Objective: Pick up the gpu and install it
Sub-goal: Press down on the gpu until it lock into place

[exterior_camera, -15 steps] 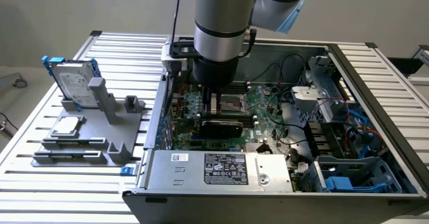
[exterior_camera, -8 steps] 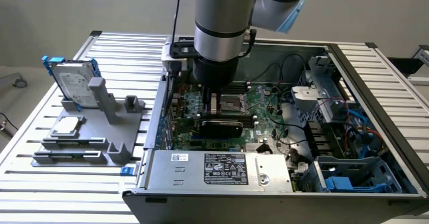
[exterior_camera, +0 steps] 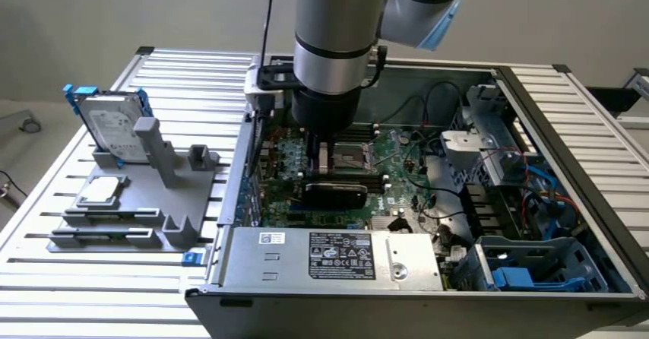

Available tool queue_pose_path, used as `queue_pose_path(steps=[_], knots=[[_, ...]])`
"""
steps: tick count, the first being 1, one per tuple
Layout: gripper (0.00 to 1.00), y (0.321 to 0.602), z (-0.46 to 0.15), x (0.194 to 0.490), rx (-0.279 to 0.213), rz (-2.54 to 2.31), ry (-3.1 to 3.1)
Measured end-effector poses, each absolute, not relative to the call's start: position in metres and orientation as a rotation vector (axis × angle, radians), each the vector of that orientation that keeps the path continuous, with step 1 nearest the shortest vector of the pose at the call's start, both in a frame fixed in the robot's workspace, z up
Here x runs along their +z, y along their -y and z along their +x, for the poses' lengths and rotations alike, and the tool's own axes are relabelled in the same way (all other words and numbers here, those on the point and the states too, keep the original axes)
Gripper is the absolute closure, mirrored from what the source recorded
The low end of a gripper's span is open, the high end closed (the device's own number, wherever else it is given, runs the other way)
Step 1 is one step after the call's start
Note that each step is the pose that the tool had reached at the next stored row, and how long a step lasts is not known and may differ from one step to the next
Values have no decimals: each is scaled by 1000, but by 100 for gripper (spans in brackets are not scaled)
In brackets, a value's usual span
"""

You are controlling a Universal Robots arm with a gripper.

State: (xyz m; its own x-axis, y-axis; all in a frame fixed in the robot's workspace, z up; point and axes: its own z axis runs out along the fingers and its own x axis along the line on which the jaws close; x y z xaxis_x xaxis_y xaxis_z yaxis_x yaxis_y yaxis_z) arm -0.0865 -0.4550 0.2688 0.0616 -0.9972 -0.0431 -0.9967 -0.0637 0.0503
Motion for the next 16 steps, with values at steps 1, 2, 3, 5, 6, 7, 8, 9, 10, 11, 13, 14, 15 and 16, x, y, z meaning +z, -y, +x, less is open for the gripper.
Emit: queue_pose_path(steps=[1, 2, 3, 5, 6, 7, 8, 9, 10, 11, 13, 14, 15, 16], knots=[[89, 455, -86, 268, -103, 2284, 2145], [89, 455, -86, 268, -103, 2284, 2145], [89, 455, -86, 267, -103, 2285, 2145], [89, 455, -86, 266, -102, 2284, 2145], [89, 455, -86, 266, -102, 2284, 2145], [89, 455, -86, 265, -102, 2284, 2145], [89, 455, -87, 264, -101, 2284, 2145], [89, 455, -87, 264, -101, 2284, 2145], [89, 455, -86, 264, -101, 2284, 2145], [89, 455, -86, 264, -102, 2285, 2146], [89, 455, -86, 267, -103, 2287, 2148], [89, 455, -86, 271, -102, 2286, 2147], [89, 455, -86, 274, -101, 2285, 2146], [89, 455, -87, 275, -102, 2285, 2146]])
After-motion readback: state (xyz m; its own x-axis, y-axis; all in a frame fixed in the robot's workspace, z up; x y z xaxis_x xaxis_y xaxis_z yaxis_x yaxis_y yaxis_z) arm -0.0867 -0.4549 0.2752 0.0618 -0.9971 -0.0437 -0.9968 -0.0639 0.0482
